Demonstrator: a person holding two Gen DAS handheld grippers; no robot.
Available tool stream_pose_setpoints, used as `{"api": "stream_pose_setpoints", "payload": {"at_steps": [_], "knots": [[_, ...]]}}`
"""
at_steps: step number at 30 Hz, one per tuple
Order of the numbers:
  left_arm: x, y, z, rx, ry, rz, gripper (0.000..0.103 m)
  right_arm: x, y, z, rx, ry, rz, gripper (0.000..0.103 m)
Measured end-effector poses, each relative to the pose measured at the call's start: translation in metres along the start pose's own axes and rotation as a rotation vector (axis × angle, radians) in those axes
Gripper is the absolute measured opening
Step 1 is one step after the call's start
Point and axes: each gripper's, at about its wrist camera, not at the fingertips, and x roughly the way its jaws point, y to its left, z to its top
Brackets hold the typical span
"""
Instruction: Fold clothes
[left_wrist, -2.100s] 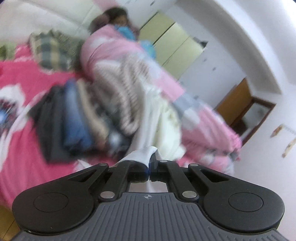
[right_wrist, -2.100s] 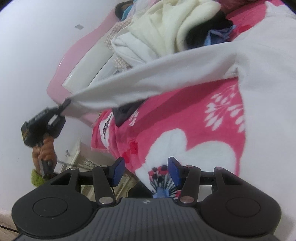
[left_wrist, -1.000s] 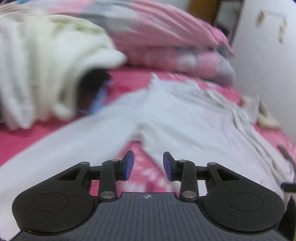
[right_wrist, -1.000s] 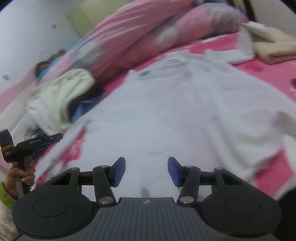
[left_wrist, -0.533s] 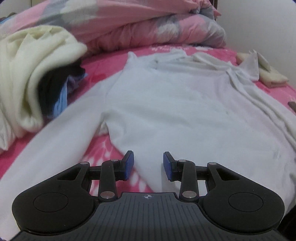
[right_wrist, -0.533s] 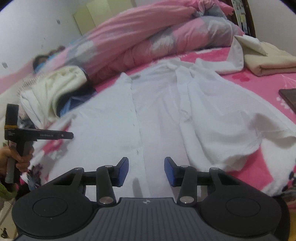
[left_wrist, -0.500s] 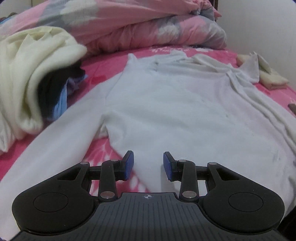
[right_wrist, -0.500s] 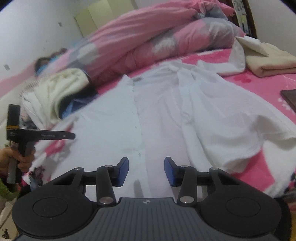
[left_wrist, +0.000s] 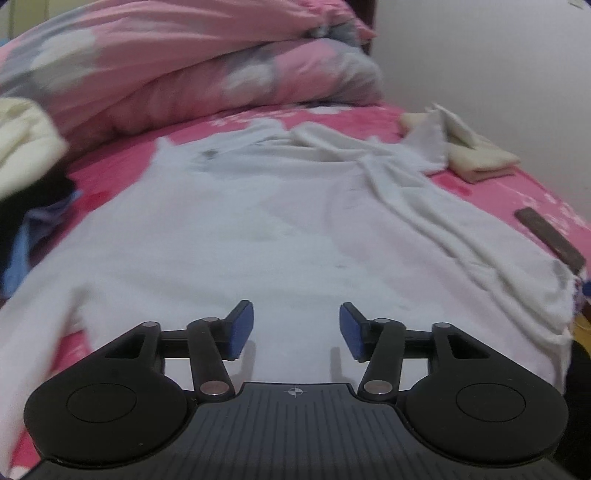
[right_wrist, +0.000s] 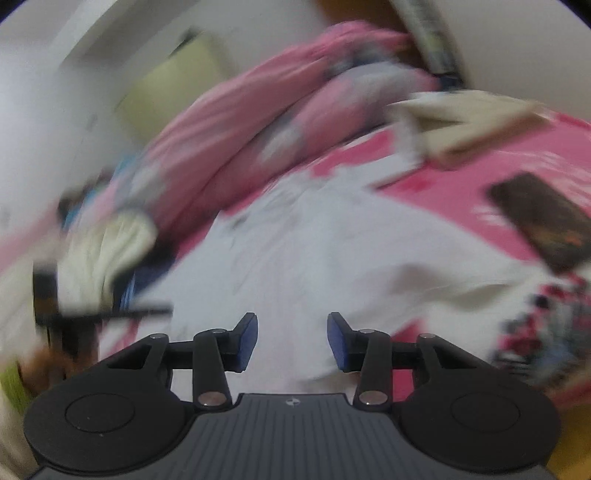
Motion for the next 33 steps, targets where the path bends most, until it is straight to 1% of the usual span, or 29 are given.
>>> {"api": "stream_pose_setpoints", "payload": {"at_steps": [3, 5, 7, 8, 9, 12, 16, 19, 20, 21, 22, 23, 28, 31, 33], "knots": [[0.008, -0.015, -0.001, 0.019, 0.016, -0.029, 0.054, -0.011, -0.041, 0.007, 0.185, -0.063, -0.057, 0.046], [0.012, -0.023, -0.002, 0.033, 0.029, -0.037, 0.054, -0.011, -0.066, 0.007, 0.310, -0.081, -0.089, 0.047], [0.013, -0.030, -0.004, 0.045, 0.037, -0.048, 0.054, -0.006, -0.085, 0.006, 0.411, -0.093, -0.103, 0.047], [0.014, -0.034, -0.005, 0.052, 0.041, -0.053, 0.054, -0.003, -0.093, 0.004, 0.459, -0.099, -0.109, 0.049], [0.014, -0.038, -0.006, 0.059, 0.045, -0.060, 0.054, -0.001, -0.101, 0.001, 0.508, -0.108, -0.109, 0.051], [0.013, -0.048, -0.009, 0.083, 0.056, -0.069, 0.054, 0.007, -0.120, -0.006, 0.636, -0.152, -0.070, 0.052], [0.011, -0.058, -0.016, 0.099, 0.086, -0.095, 0.054, 0.014, -0.132, -0.009, 0.718, -0.208, -0.023, 0.052], [0.008, -0.064, -0.022, 0.110, 0.099, -0.097, 0.054, 0.020, -0.133, -0.008, 0.732, -0.228, -0.029, 0.045], [0.009, -0.064, -0.023, 0.108, 0.110, -0.092, 0.054, 0.022, -0.133, -0.008, 0.734, -0.234, -0.033, 0.037], [0.009, -0.064, -0.025, 0.105, 0.121, -0.087, 0.054, 0.024, -0.134, -0.006, 0.733, -0.237, -0.037, 0.023], [0.010, -0.063, -0.026, 0.098, 0.132, -0.080, 0.054, 0.025, -0.134, -0.004, 0.727, -0.240, -0.040, 0.016], [0.010, -0.062, -0.026, 0.090, 0.143, -0.073, 0.054, 0.025, -0.133, -0.002, 0.717, -0.247, -0.041, 0.012], [-0.004, -0.048, -0.025, 0.051, 0.156, -0.056, 0.054, 0.021, -0.115, 0.023, 0.593, -0.275, -0.017, 0.007], [-0.032, -0.025, -0.018, 0.034, 0.127, -0.007, 0.054, 0.022, -0.099, 0.040, 0.519, -0.267, 0.022, 0.006], [-0.055, -0.003, -0.010, 0.006, 0.104, 0.037, 0.054, 0.027, -0.083, 0.054, 0.454, -0.246, 0.071, 0.006]]}}
